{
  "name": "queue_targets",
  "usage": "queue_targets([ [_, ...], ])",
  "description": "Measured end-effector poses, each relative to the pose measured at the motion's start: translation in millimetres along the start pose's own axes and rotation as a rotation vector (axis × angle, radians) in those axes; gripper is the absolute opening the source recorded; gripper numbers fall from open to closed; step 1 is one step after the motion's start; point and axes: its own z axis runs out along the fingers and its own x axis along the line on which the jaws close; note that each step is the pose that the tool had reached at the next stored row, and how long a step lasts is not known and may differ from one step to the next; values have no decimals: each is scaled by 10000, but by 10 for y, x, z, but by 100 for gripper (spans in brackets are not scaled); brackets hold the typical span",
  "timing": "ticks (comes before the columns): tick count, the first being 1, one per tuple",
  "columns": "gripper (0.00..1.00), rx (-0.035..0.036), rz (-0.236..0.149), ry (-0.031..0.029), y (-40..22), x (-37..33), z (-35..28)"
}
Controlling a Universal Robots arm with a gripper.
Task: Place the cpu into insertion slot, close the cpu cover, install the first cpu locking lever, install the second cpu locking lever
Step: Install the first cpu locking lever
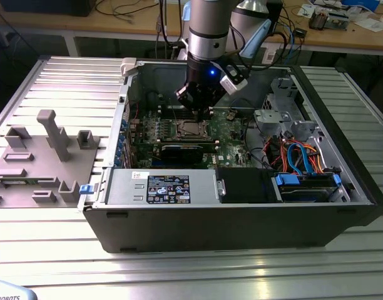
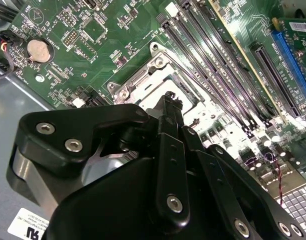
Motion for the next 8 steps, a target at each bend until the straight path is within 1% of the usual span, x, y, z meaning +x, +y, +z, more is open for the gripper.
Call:
queue_targets([
  [8, 11, 0, -133, -3, 0, 0, 0],
])
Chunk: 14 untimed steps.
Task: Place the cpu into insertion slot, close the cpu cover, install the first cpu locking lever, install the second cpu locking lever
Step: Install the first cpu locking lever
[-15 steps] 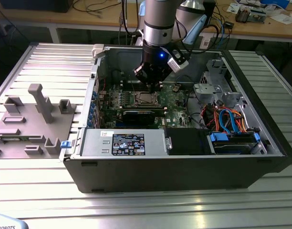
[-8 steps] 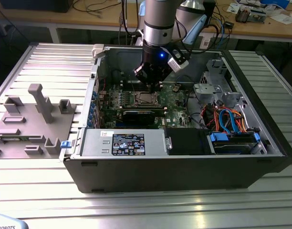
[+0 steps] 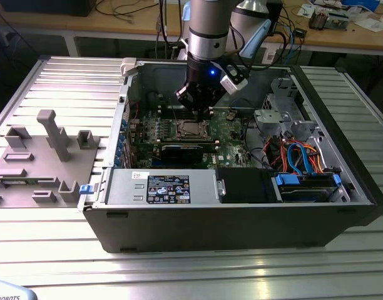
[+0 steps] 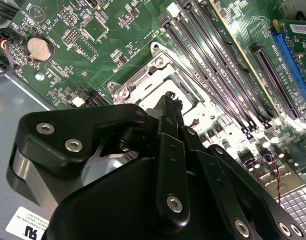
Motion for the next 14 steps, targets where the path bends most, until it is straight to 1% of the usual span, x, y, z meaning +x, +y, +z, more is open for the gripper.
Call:
queue_targets([
  [14, 11, 0, -222, -4, 0, 0, 0],
])
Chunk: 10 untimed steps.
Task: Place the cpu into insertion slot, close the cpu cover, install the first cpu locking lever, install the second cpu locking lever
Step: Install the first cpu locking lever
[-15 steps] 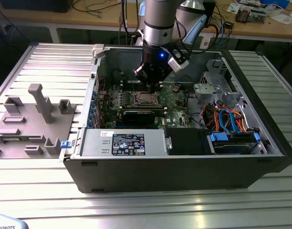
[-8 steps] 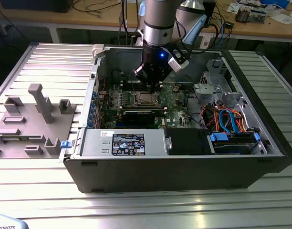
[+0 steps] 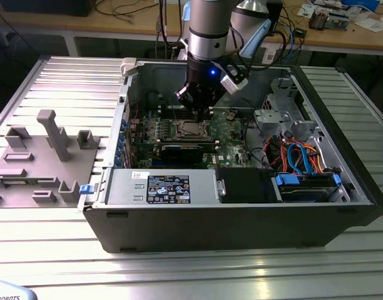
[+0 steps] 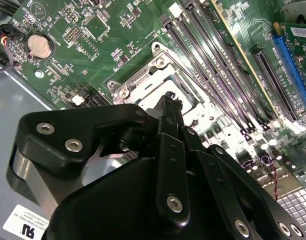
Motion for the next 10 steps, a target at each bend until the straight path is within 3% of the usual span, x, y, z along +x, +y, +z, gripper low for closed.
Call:
queue_targets([
  [10, 11, 0, -176, -5, 0, 0, 0],
])
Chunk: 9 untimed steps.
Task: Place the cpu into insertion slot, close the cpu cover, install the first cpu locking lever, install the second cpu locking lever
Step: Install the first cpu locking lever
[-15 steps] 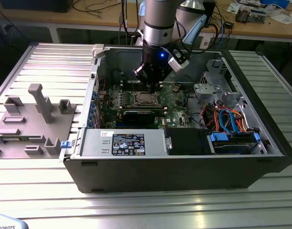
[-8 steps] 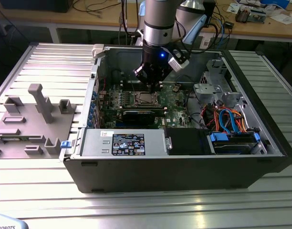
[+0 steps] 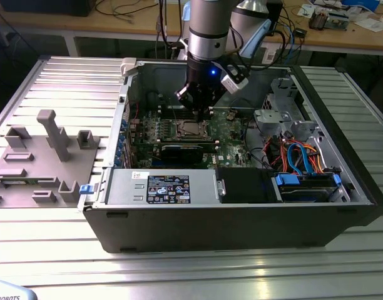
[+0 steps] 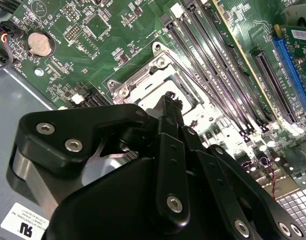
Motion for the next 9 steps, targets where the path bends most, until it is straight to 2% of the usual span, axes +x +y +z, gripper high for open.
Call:
queue_targets([
  [5, 11, 1, 7, 1, 0, 0, 0],
  [9, 11, 1, 820, 19, 0, 0, 2],
])
